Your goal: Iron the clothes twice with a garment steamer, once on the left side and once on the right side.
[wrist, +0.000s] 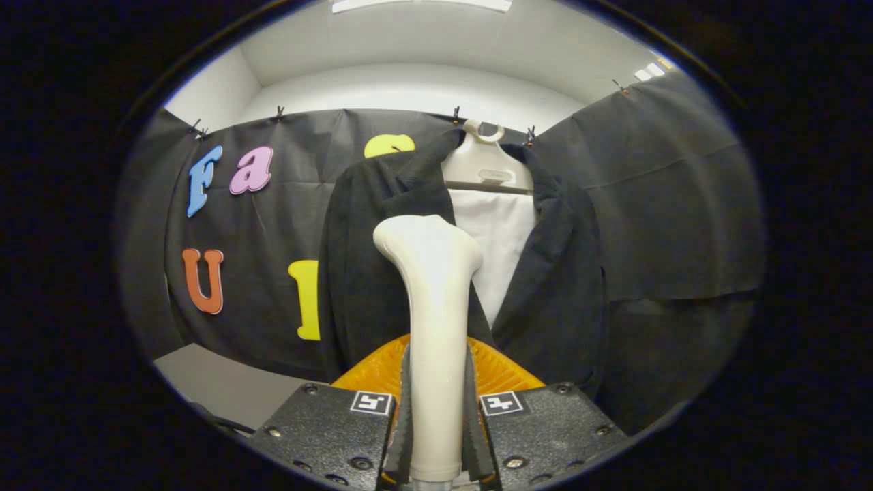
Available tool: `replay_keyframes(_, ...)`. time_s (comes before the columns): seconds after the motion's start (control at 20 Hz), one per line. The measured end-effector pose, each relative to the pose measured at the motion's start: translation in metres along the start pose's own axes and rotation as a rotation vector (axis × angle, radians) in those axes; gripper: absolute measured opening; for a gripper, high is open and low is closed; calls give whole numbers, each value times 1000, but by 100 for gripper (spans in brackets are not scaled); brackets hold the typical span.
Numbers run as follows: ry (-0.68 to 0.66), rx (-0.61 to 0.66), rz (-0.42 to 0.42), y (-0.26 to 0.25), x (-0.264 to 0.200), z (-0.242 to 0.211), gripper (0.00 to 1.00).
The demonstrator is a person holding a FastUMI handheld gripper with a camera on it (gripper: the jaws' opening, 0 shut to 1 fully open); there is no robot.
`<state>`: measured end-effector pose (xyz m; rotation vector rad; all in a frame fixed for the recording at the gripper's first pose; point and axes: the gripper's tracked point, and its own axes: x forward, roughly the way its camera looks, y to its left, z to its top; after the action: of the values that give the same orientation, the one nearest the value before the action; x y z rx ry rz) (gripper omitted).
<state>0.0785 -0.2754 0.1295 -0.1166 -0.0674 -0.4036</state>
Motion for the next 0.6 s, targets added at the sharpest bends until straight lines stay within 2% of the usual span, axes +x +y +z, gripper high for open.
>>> replay_keyframes(0.6, 117, -31, -34, -13, -14, -79, 34)
